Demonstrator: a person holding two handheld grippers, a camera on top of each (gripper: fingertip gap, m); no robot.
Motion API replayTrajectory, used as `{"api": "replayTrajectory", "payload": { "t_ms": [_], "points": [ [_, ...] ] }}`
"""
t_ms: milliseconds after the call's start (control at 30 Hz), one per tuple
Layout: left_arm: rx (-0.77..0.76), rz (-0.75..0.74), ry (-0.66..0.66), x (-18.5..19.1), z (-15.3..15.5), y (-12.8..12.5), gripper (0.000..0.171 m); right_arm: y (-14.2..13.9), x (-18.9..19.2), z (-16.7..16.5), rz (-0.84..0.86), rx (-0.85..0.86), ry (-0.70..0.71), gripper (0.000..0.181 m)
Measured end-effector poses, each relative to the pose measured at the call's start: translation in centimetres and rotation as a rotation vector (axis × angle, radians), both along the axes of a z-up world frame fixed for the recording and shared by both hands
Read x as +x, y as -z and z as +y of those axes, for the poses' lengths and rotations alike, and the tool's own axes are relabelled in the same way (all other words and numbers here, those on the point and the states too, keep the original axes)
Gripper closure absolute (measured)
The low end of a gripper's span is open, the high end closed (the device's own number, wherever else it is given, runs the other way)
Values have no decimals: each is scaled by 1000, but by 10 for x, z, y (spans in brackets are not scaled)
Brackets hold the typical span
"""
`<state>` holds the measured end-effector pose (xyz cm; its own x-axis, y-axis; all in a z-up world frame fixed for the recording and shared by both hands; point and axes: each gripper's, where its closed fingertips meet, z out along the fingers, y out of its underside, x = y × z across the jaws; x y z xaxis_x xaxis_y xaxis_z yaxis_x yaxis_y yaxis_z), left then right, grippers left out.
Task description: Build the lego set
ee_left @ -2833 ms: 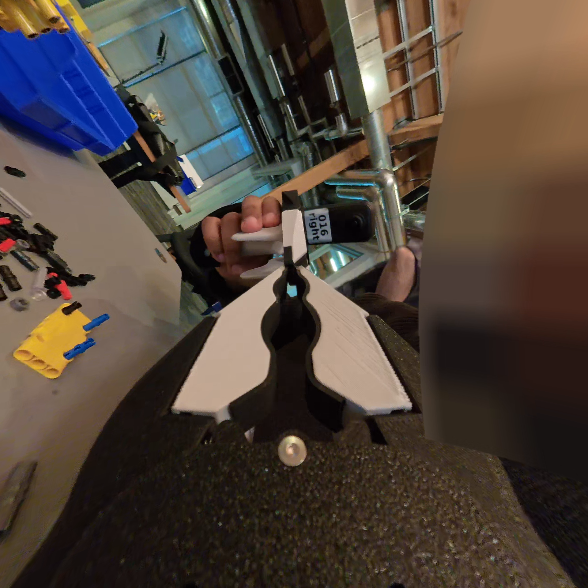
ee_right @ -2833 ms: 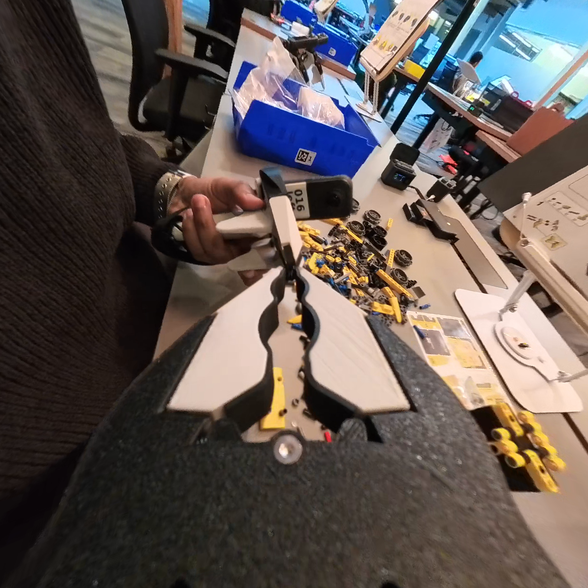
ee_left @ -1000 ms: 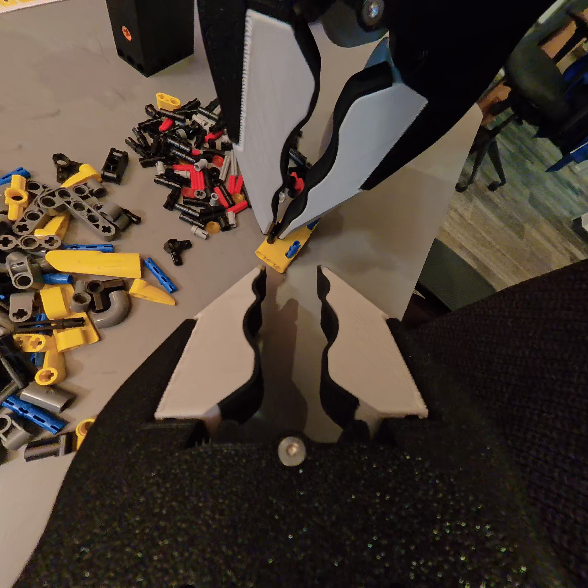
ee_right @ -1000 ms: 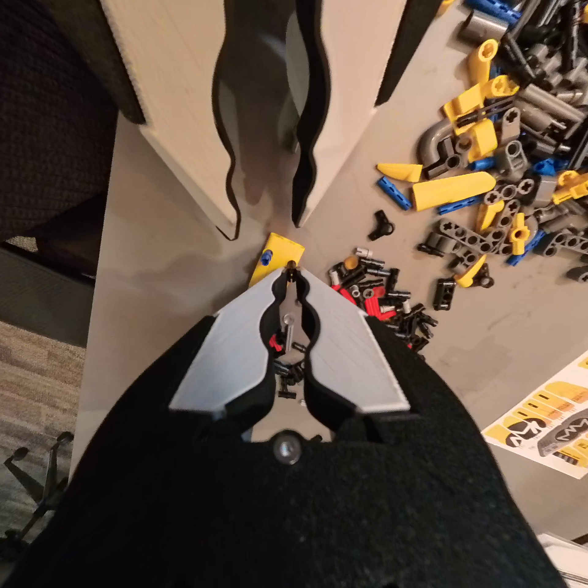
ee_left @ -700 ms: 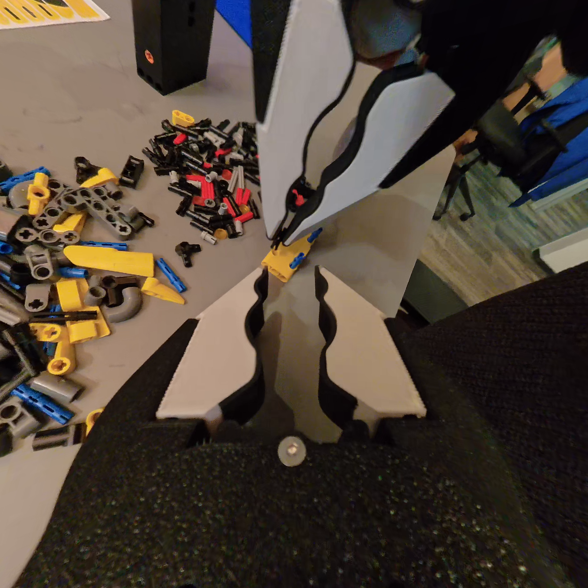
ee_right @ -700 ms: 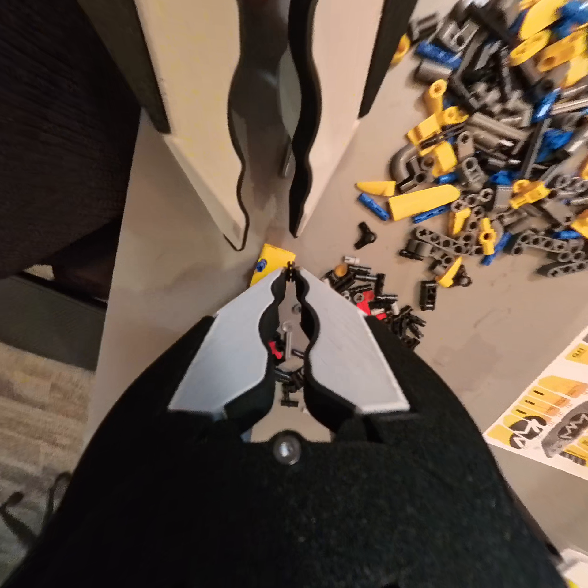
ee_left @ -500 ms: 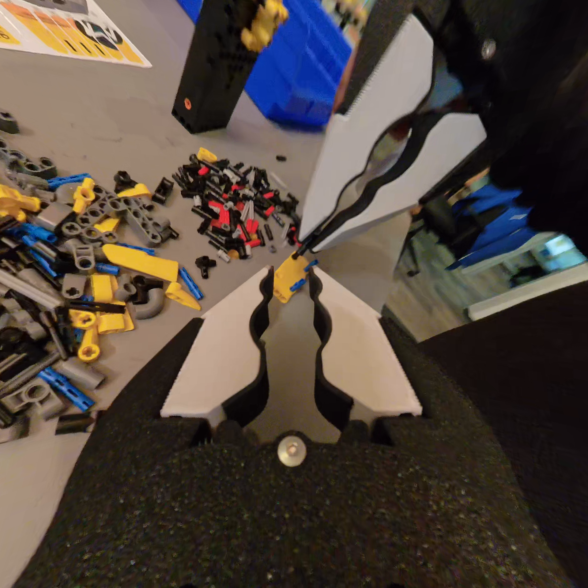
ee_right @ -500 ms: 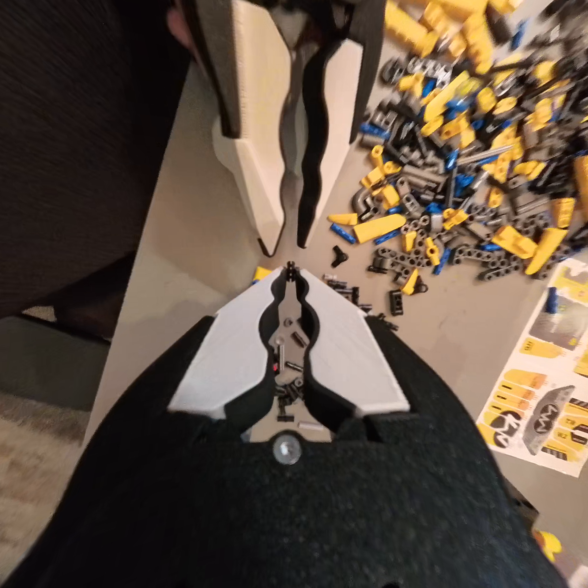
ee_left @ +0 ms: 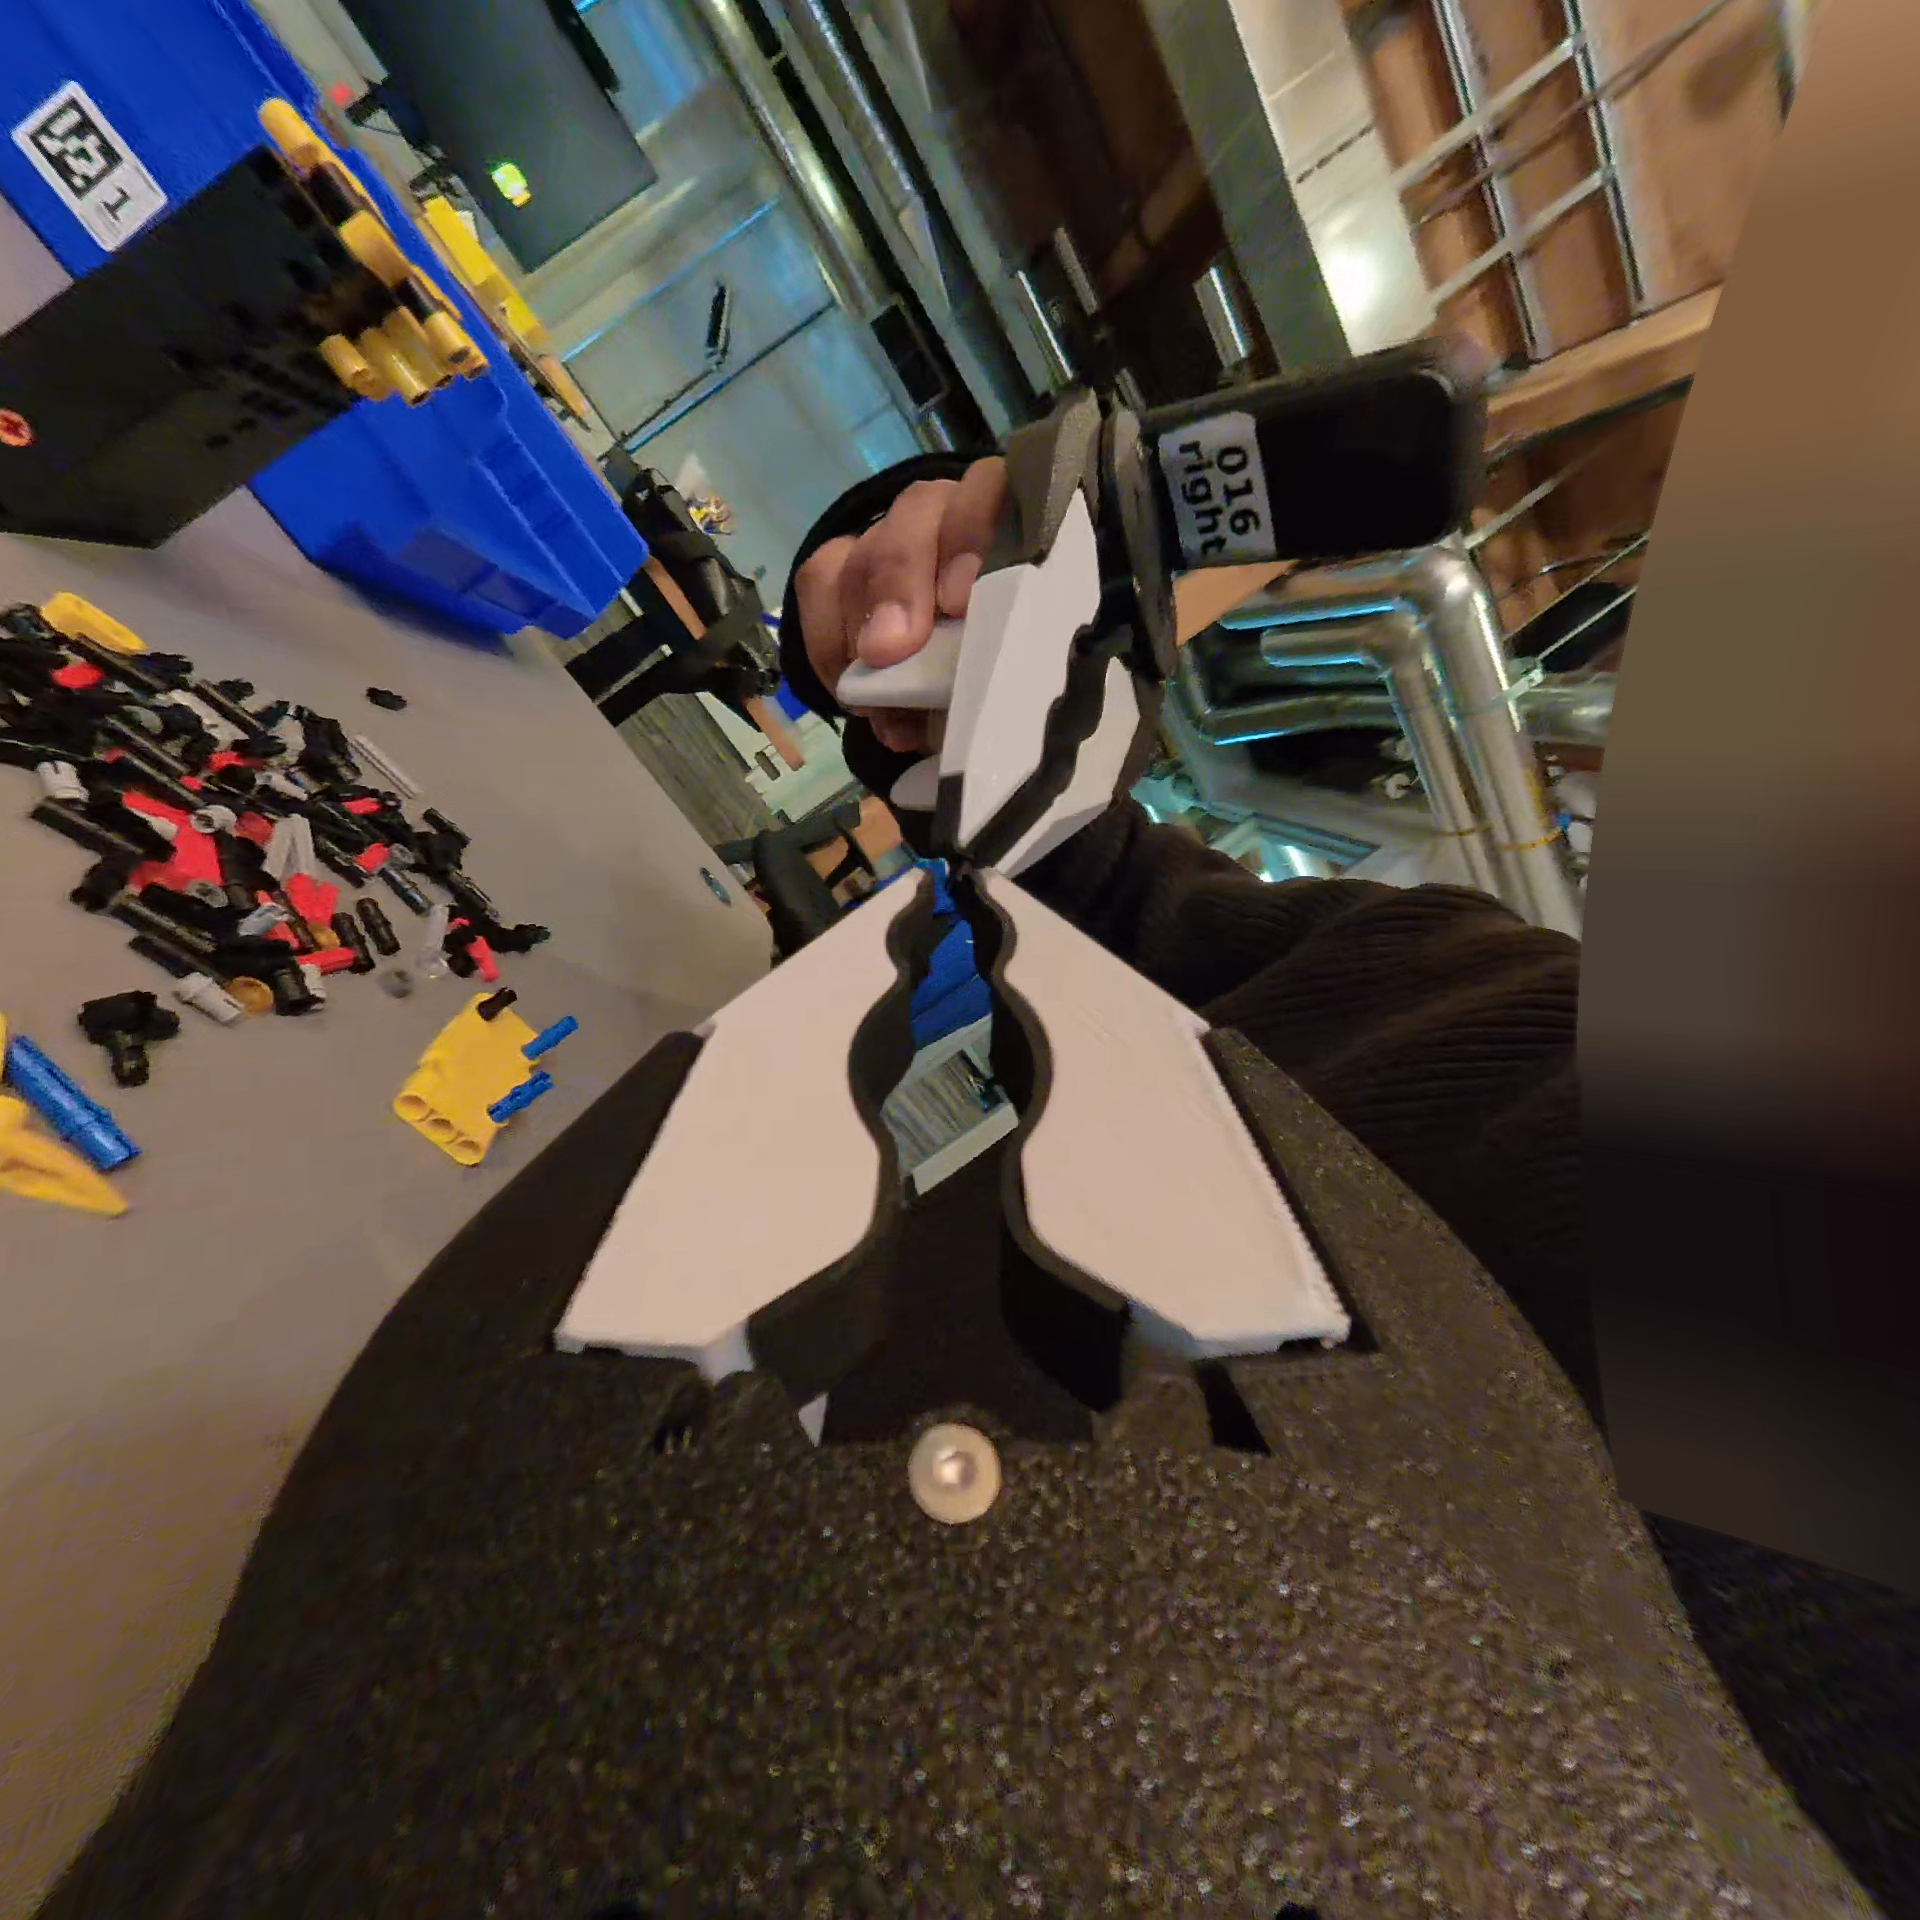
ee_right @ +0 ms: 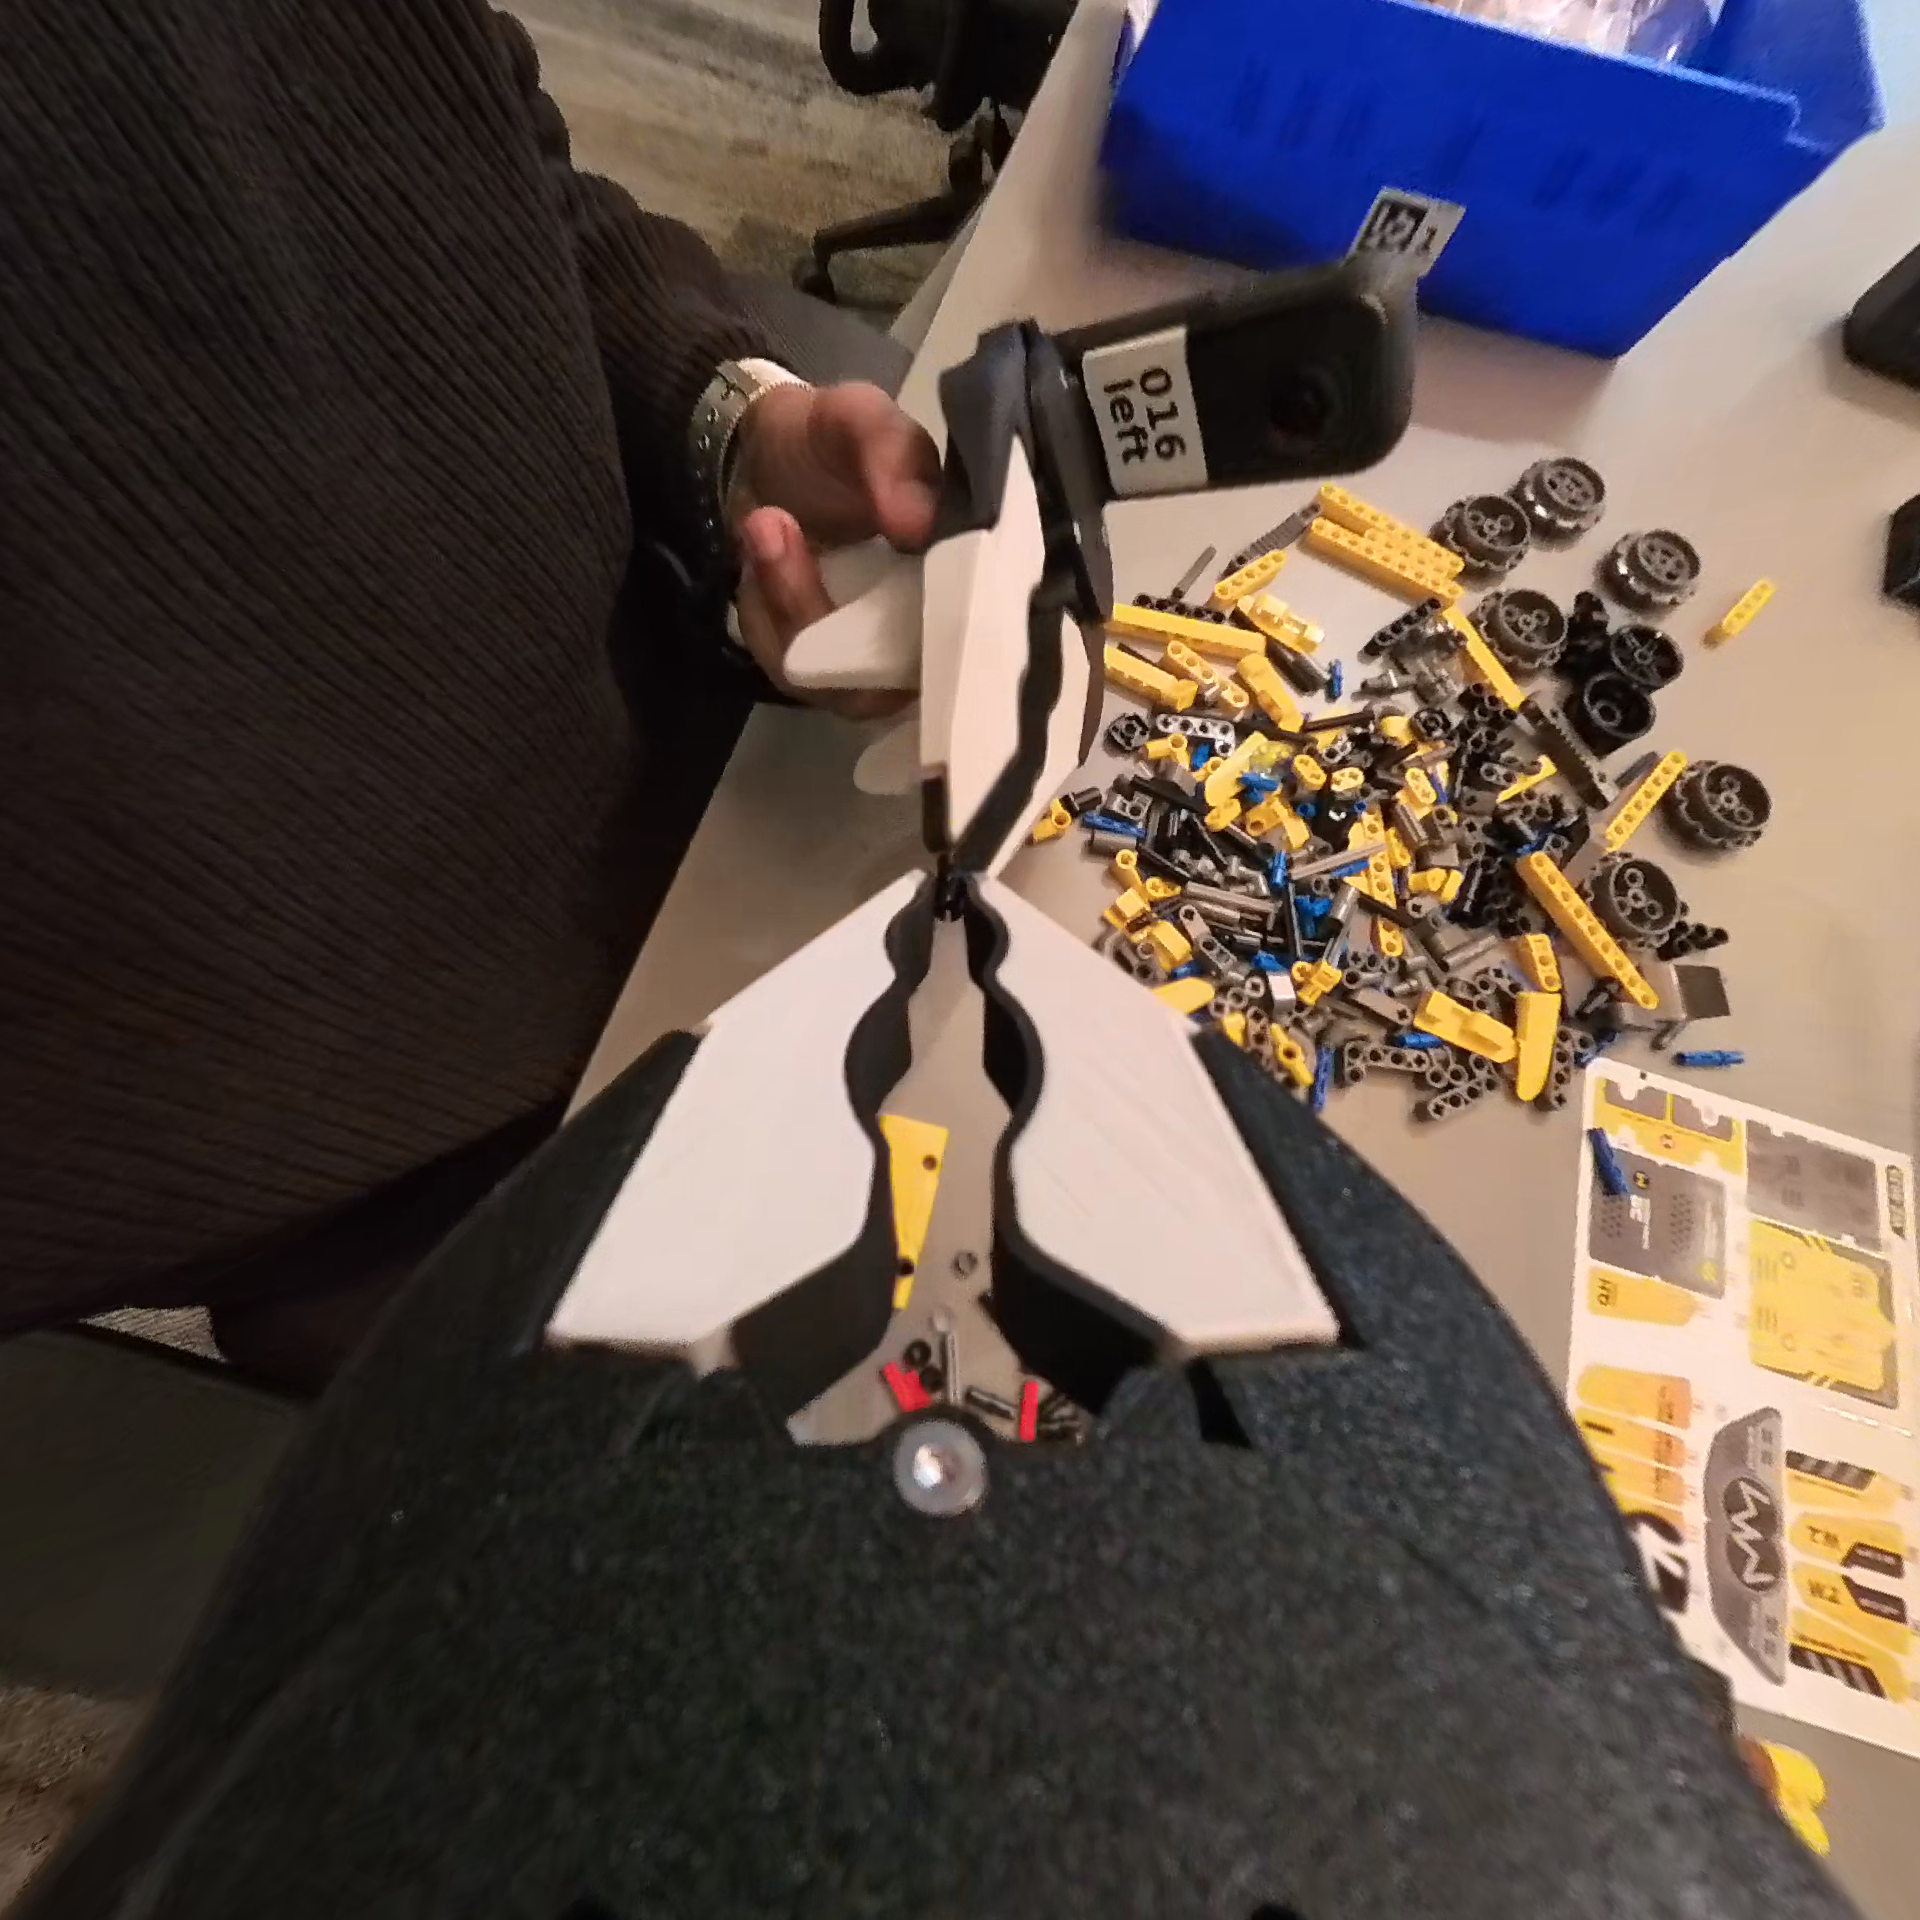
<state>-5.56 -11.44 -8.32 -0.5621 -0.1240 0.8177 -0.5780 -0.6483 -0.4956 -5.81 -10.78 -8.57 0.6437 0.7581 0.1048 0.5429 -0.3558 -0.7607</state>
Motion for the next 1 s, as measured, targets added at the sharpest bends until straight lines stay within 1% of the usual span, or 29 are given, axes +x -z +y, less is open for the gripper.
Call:
{"api": "replayTrajectory", "payload": {
  "t_ms": [100,267,400,833,1000],
  "points": [
    [-39,-11,24,-3,0,-4,167,-4,-3,1,1,32,5,176],
    [-87,-24,62,-6,1,-8,167,-7,-6,2,50,62,15,175],
    [-136,-34,87,-8,3,-11,167,-6,-5,3,66,67,28,175],
    [-113,-34,88,-8,3,-6,167,-10,-8,4,155,52,17,176],
    [-115,-34,93,-8,3,-6,167,-7,-8,4,151,42,13,176]
  ]
}}
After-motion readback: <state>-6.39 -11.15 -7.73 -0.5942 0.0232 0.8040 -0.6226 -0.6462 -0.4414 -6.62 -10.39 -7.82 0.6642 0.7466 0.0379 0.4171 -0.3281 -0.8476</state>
